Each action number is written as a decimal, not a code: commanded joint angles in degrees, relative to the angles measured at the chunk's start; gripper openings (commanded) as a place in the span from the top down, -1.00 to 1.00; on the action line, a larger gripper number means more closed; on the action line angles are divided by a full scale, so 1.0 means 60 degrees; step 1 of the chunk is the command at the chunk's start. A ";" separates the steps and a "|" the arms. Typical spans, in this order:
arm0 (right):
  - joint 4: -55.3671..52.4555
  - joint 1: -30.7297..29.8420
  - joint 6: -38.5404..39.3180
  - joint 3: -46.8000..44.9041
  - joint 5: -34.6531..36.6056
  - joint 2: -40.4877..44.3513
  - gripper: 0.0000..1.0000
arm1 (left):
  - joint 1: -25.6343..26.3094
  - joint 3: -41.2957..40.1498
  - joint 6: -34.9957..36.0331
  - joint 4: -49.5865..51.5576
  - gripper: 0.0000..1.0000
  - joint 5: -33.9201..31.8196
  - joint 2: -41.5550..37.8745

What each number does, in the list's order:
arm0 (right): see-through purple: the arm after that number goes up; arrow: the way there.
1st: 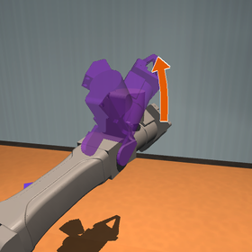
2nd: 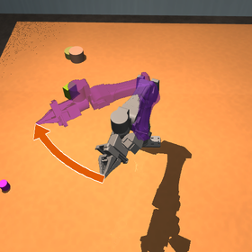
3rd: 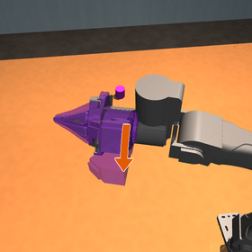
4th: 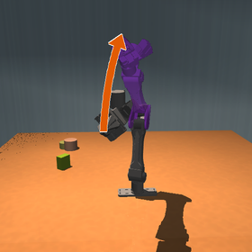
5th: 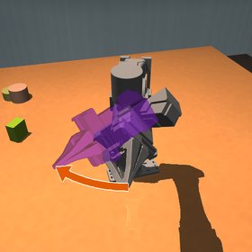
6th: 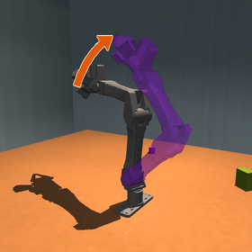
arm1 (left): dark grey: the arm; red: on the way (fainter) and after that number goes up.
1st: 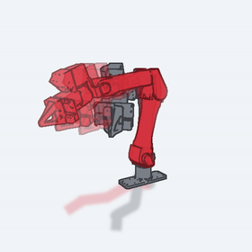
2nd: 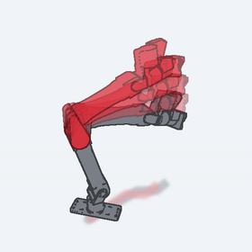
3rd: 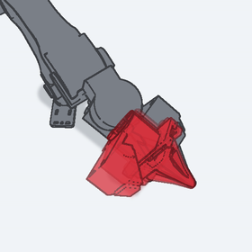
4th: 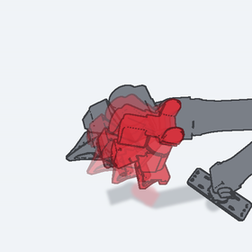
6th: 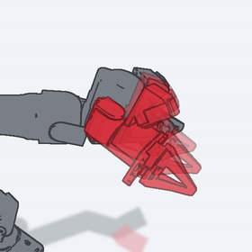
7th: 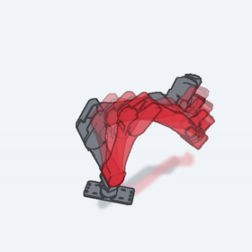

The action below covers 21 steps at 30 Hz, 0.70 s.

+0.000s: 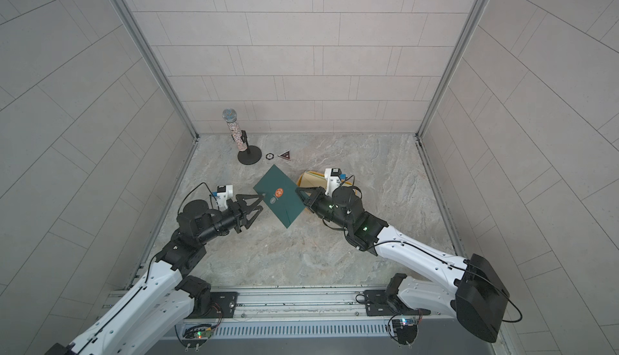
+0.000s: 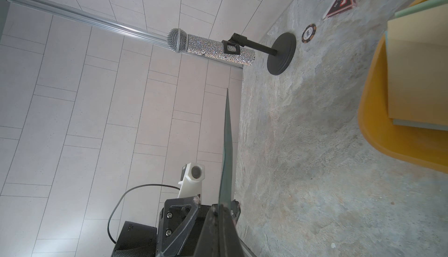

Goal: Put the sealed envelopes into the storage box
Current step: Pick up the envelope from the center of the board.

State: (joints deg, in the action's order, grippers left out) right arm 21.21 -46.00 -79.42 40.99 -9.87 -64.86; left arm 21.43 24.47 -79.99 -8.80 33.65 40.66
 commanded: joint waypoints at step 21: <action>0.1323 -0.0394 -0.0598 -0.0460 0.0236 -0.0594 0.62 | 0.0460 0.0446 0.0448 -0.1165 0.99 -0.0560 0.0785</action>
State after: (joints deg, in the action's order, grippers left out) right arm 28.03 -48.21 -83.29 38.22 -8.05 -68.42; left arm 23.92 25.61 -78.70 -15.40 30.81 45.87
